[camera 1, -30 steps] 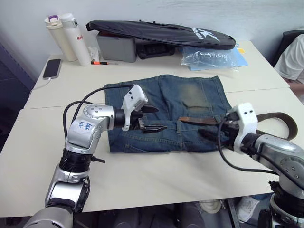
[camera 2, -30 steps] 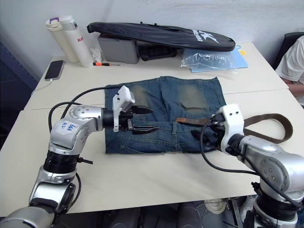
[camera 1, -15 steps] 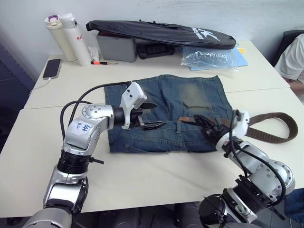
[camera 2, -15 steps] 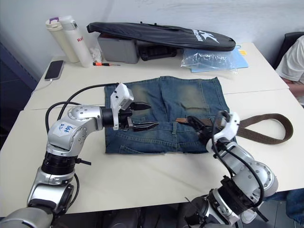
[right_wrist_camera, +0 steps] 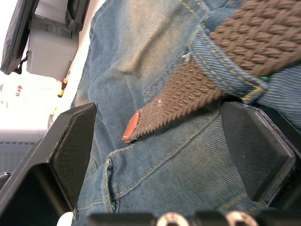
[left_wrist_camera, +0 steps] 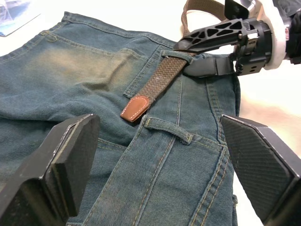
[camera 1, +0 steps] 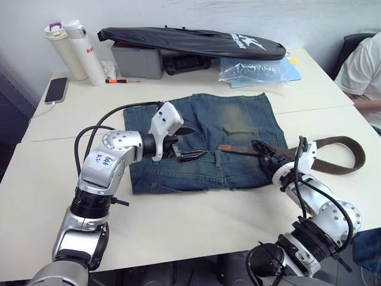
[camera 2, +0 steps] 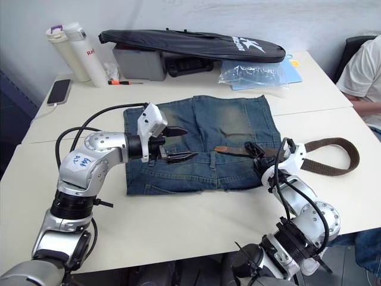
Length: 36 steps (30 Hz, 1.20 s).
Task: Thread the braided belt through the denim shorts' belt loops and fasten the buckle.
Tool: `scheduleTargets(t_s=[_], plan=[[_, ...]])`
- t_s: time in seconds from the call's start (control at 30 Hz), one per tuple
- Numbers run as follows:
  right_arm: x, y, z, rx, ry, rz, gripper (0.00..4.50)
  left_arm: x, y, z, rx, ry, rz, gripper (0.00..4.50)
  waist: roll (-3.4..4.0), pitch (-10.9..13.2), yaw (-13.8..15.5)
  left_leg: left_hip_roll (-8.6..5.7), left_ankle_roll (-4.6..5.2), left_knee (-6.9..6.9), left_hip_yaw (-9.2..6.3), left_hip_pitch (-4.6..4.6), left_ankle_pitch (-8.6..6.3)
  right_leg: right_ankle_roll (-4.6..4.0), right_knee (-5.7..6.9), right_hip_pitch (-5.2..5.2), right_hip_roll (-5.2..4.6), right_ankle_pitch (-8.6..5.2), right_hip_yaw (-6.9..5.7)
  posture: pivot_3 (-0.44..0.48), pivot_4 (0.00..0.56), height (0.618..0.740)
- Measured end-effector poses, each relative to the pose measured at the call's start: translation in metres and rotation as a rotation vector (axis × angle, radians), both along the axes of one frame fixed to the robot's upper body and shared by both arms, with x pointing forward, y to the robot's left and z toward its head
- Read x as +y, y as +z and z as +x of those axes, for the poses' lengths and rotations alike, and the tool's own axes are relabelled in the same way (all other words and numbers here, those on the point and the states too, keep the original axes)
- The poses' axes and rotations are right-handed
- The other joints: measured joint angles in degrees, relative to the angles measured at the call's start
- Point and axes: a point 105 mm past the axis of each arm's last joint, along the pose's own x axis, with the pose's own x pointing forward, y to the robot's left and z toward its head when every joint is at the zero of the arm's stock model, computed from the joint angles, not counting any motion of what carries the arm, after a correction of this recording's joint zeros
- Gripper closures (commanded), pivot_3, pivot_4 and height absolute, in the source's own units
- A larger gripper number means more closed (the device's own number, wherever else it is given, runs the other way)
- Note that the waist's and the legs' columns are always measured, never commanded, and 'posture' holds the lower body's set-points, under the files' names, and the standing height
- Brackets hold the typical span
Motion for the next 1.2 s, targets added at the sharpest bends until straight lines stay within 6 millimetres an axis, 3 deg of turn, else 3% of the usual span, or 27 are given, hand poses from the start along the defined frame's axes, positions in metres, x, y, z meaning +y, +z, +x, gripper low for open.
scheduleTargets(t_s=[0.13, 0.37, 0.67, 0.77, 1.0, 1.03, 1.2], plan=[[0.016, 0.008, 0.003, -0.023, 0.061, 0.014, 0.05, 0.0, -0.003, 0.0, 0.004, 0.006, 0.002, 0.0, 0.0, 0.0, -0.3, 0.01, 0.01, -0.1, 0.0, 0.0, 0.02, -0.01, -0.02, -0.03, 0.0, -0.01, 0.0, 0.0, 0.15, 0.74], [0.034, 0.003, 0.019, -0.004, 0.092, 0.092, 0.05, -0.001, -0.003, 0.0, -0.006, 0.008, 0.005, 0.0, 0.0, 0.0, -0.9, 0.01, 0.01, -0.12, 0.0, 0.0, 0.02, -0.01, -0.05, -0.03, 0.0, -0.01, 0.0, 0.0, 0.15, 0.74], [0.036, -0.001, 0.036, -0.006, 0.021, 0.211, 0.05, -0.003, -0.002, 0.0, -0.021, 0.001, 0.007, 0.0, -0.04, 0.0, -0.9, 0.02, 0.0, -0.11, 0.01, 0.05, 0.03, -0.01, -0.04, -0.01, 0.0, -0.01, 0.0, 0.0, 0.15, 0.74], [0.033, -0.005, 0.039, 0.01, -0.015, 0.247, 0.83, -0.003, -0.002, -0.001, -0.021, -0.001, 0.007, 0.0, -0.08, 0.0, -0.9, 0.02, 0.0, -0.11, 0.01, 0.07, 0.02, -0.01, -0.05, 0.02, 0.0, -0.01, 0.0, 0.0, 0.15, 0.74], [0.027, -0.02, 0.04, 0.073, -0.099, 0.302, 4.23, -0.004, -0.002, -0.001, -0.026, -0.005, 0.009, 0.0, -0.21, -0.1, -0.9, 0.05, 0.0, -0.13, 0.0, 0.13, 0.02, -0.03, -0.06, 0.07, 0.01, -0.02, -0.01, 0.0, 0.15, 0.74], [0.028, -0.02, 0.041, 0.074, -0.103, 0.304, 4.49, -0.005, -0.002, -0.001, -0.028, -0.007, 0.011, 0.0, -0.4, -0.2, -0.9, 0.07, 0.0, -0.14, 0.0, 0.17, 0.02, -0.04, -0.06, 0.11, 0.03, -0.03, -0.01, 0.0, 0.15, 0.74], [0.026, -0.016, 0.039, 0.058, -0.103, 0.315, 4.49, -0.005, -0.003, -0.002, -0.036, -0.013, 0.023, 0.0, -0.58, -0.3, -0.8, 0.08, 0.01, -0.17, -0.05, 0.16, 0.02, -0.07, -0.14, 0.13, 0.04, -0.05, -0.04, 0.0, 0.15, 0.74]])
